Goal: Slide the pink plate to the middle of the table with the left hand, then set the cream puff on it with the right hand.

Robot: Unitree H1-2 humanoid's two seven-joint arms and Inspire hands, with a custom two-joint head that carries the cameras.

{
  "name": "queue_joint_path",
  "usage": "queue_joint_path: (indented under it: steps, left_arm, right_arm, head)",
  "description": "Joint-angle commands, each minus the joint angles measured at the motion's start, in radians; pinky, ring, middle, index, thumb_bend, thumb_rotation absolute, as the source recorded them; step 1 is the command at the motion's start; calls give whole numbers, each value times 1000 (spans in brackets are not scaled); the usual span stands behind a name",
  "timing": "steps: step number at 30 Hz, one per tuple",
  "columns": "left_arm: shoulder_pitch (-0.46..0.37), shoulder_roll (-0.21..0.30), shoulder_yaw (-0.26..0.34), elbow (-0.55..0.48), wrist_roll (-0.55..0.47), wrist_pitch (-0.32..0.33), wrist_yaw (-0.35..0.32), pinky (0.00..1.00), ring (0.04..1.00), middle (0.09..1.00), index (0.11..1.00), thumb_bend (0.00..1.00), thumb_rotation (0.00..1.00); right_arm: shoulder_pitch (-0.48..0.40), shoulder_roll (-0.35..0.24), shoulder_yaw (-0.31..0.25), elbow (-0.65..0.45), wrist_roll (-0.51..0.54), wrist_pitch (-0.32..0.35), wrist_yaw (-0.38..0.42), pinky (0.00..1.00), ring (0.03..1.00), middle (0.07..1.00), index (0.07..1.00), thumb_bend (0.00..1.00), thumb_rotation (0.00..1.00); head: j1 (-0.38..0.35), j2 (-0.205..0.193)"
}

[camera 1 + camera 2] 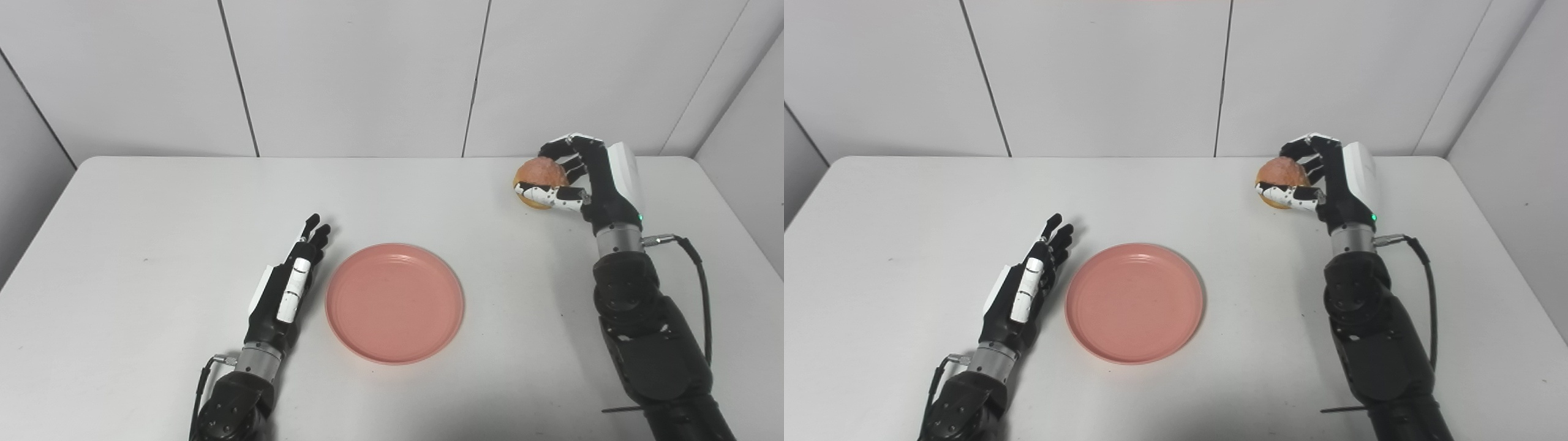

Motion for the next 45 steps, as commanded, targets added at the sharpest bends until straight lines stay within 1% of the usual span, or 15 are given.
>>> queue_joint_path:
  steps: [1, 6, 12, 16, 18, 20, 23, 27, 29, 30, 31, 33, 36, 40, 45]
  left_arm:
    - [47, -12, -9, 16, 11, -5, 8, 1000, 984, 962, 960, 631, 1000]
    - [53, -22, -14, 3, 15, 0, 19, 1000, 989, 968, 963, 607, 1000]
    - [56, -32, -19, -1, 39, -3, 35, 1000, 978, 956, 954, 601, 1000]
    - [57, -39, -21, -5, 53, -1, 41, 1000, 978, 960, 955, 604, 1000]
    - [59, -39, -25, -12, 58, 5, 40, 1000, 979, 959, 956, 604, 1000]
    - [59, -39, -27, -12, 62, 4, 41, 1000, 980, 957, 956, 607, 1000]
    - [58, -42, -28, -14, 61, 4, 41, 1000, 977, 955, 956, 608, 1000]
    - [55, -47, -29, -5, 74, -4, 52, 1000, 973, 953, 951, 621, 1000]
    - [55, -51, -30, -9, 77, 1, 56, 1000, 970, 951, 949, 625, 1000]
    - [55, -52, -31, -9, 79, 1, 58, 1000, 971, 953, 950, 626, 1000]
    - [55, -53, -32, -9, 82, 2, 59, 1000, 971, 953, 951, 625, 1000]
    - [54, -54, -33, -9, 89, 2, 61, 1000, 969, 952, 950, 635, 1000]
    - [54, -57, -36, -12, 94, 2, 66, 999, 960, 945, 946, 633, 1000]
    - [53, -55, -38, -13, 91, 9, 64, 1000, 964, 949, 949, 624, 1000]
    - [55, -59, -40, -28, 93, 26, 66, 1000, 965, 949, 948, 618, 1000]
  right_arm:
    - [-20, 5, 6, -65, -2, -30, 16, 373, 416, 543, 479, 506, 0]
    - [-4, 30, 37, -113, -13, -44, 45, 341, 415, 539, 478, 506, 0]
    - [21, 51, 92, -149, -23, -64, 80, 339, 415, 543, 479, 505, 0]
    - [37, 61, 122, -149, -18, -104, 103, 338, 413, 544, 480, 505, 0]
    - [44, 67, 133, -146, -21, -123, 107, 322, 448, 504, 479, 510, 0]
    - [52, 71, 144, -145, -30, -133, 115, 315, 454, 497, 479, 512, 0]
    - [60, 74, 156, -151, -38, -132, 132, 326, 456, 494, 479, 512, 0]
    - [81, 92, 175, -162, -38, -128, 160, 309, 453, 494, 479, 512, 0]
    - [89, 95, 187, -158, -36, -145, 169, 330, 456, 494, 479, 512, 0]
    - [92, 94, 194, -153, -37, -158, 172, 350, 431, 528, 479, 508, 0]
    - [95, 94, 202, -147, -39, -169, 175, 382, 427, 536, 479, 507, 0]
    - [101, 93, 215, -136, -44, -185, 181, 418, 430, 533, 479, 508, 0]
    - [107, 95, 232, -123, -55, -202, 187, 414, 425, 536, 479, 508, 0]
    - [115, 97, 244, -104, -55, -234, 190, 437, 433, 528, 479, 509, 0]
    - [126, 105, 259, -74, -85, -280, 165, 433, 437, 520, 478, 510, 0]
  head:
    - [12, 2]
    - [26, 4]
    - [39, 8]
    - [50, 14]
    - [57, 16]
    - [59, 19]
    - [63, 18]
    - [73, 22]
    - [74, 23]
    - [76, 25]
    - [79, 24]
    - [79, 24]
    - [80, 27]
    - [84, 26]
    - [86, 28]
